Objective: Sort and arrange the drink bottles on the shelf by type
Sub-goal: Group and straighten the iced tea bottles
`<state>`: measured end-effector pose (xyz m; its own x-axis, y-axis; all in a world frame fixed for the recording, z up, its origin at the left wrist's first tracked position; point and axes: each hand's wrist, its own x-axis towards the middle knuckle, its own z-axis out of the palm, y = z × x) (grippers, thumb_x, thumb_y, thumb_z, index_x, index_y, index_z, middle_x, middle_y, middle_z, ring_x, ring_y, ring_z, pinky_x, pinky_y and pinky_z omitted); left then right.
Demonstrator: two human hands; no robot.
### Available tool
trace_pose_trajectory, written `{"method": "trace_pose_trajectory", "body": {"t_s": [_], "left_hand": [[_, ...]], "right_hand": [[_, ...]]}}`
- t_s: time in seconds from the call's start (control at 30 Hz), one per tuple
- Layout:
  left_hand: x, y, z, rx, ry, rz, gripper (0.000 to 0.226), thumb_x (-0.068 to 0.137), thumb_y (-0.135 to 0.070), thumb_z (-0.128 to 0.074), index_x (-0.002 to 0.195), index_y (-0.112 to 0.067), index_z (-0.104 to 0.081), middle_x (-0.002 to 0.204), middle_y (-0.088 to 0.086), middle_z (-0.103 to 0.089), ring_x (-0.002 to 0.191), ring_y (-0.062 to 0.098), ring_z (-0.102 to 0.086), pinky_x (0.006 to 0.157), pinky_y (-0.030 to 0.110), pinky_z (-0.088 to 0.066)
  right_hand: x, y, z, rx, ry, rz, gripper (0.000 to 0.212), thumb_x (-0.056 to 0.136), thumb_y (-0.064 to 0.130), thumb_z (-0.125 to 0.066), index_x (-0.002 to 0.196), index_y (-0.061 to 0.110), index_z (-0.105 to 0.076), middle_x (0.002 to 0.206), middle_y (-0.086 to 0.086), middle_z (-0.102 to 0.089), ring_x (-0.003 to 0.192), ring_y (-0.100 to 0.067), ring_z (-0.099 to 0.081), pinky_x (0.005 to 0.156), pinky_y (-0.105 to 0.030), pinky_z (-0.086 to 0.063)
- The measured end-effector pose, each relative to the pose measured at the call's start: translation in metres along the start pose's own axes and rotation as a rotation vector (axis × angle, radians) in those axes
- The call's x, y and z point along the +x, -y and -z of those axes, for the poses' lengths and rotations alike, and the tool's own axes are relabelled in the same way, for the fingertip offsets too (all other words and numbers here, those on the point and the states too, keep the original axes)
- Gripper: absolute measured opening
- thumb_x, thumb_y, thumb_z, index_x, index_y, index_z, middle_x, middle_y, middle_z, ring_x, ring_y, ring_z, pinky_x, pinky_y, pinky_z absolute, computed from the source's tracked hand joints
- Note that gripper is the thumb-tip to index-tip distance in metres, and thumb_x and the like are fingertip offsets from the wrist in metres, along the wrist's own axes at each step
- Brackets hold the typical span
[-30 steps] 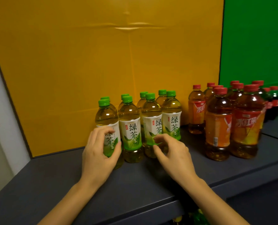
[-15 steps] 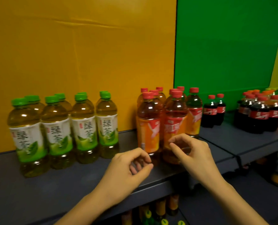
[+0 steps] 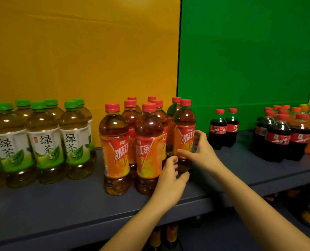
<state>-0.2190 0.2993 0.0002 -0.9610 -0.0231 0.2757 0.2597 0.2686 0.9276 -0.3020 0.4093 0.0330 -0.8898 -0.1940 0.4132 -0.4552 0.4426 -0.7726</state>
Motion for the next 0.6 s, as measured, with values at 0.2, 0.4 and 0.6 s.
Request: {"method": "trace_pose_trajectory", "body": {"t_s": [0.2, 0.4, 0.6], "left_hand": [[0.036, 0.003, -0.011, -0.087, -0.106, 0.124, 0.067, 0.092, -0.009, -0.049, 0.147, -0.019, -0.01, 0.154, 0.004, -0.018, 0.141, 0.02, -0.021, 0.115, 0.035, -0.024], [0.066, -0.004, -0.029, -0.154, -0.25, 0.12, 0.07, 0.092, -0.008, -0.047, 0.147, -0.021, -0.005, 0.152, 0.001, -0.021, 0.138, 0.021, -0.027, 0.112, 0.037, -0.03], [0.12, -0.005, -0.041, -0.057, -0.477, 0.145, 0.083, 0.085, -0.015, -0.061, 0.146, -0.013, -0.005, 0.151, 0.009, -0.023, 0.138, 0.027, -0.026, 0.114, 0.044, -0.028]], "right_hand": [[0.015, -0.015, -0.002, 0.109, 0.124, -0.016, 0.067, 0.076, 0.028, -0.073, 0.13, 0.016, -0.035, 0.122, -0.003, -0.056, 0.112, -0.019, -0.056, 0.098, -0.037, -0.047], [0.027, -0.033, 0.024, 0.097, 0.067, 0.007, 0.069, 0.077, 0.03, -0.071, 0.134, 0.014, -0.035, 0.118, 0.001, -0.054, 0.109, -0.016, -0.055, 0.094, -0.034, -0.048], [0.051, -0.06, 0.043, 0.169, 0.056, -0.023, 0.066, 0.078, 0.03, -0.07, 0.132, 0.015, -0.036, 0.125, -0.005, -0.055, 0.111, -0.019, -0.056, 0.098, -0.039, -0.046]]}}
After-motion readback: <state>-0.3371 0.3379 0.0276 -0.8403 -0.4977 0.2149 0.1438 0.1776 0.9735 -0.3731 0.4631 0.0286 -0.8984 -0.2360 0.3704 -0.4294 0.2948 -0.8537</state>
